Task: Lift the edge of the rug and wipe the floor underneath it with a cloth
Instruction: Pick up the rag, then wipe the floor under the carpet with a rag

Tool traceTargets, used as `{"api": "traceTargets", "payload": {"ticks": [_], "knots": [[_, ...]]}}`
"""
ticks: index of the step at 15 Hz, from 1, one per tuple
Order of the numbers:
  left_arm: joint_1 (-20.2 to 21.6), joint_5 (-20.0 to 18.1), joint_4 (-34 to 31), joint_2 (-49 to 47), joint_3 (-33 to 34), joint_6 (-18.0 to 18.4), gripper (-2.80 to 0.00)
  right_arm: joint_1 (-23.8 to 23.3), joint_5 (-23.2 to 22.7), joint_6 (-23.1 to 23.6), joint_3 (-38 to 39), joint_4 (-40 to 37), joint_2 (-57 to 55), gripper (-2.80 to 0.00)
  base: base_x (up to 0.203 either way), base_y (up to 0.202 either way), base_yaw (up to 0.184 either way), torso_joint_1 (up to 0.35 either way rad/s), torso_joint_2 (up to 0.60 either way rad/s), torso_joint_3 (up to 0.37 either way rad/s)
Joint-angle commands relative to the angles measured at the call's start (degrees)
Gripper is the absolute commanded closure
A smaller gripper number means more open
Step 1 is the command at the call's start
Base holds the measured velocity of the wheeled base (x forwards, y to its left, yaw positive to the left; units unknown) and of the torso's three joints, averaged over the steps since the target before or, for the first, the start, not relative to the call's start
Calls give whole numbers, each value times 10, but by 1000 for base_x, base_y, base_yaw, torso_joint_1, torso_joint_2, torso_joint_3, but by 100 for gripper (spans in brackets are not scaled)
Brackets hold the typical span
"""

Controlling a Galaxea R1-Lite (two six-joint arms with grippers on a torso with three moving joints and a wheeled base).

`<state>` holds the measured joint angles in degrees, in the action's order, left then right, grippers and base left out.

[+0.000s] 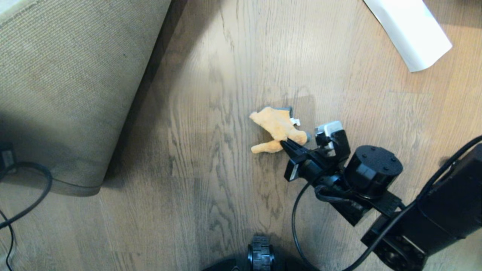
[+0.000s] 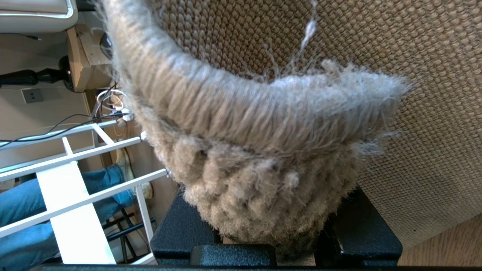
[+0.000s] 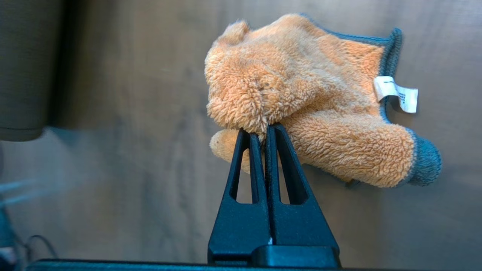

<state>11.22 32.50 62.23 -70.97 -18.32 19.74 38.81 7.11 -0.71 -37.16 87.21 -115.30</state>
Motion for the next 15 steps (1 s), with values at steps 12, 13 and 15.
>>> {"api": "traceTargets", "payload": {"ticks": [12,13,15], "knots": [[1,7,3,-1,3,3,0,160,1,-8,-176,27,-180,0,0,0,0,0,0,0],[1,10,3,0,11,4,0,164,1,-9,-181,27,-189,0,0,0,0,0,0,0],[1,12,12,4,20,4,0,168,2,-12,-218,27,-215,0,0,0,0,0,0,0]]}}
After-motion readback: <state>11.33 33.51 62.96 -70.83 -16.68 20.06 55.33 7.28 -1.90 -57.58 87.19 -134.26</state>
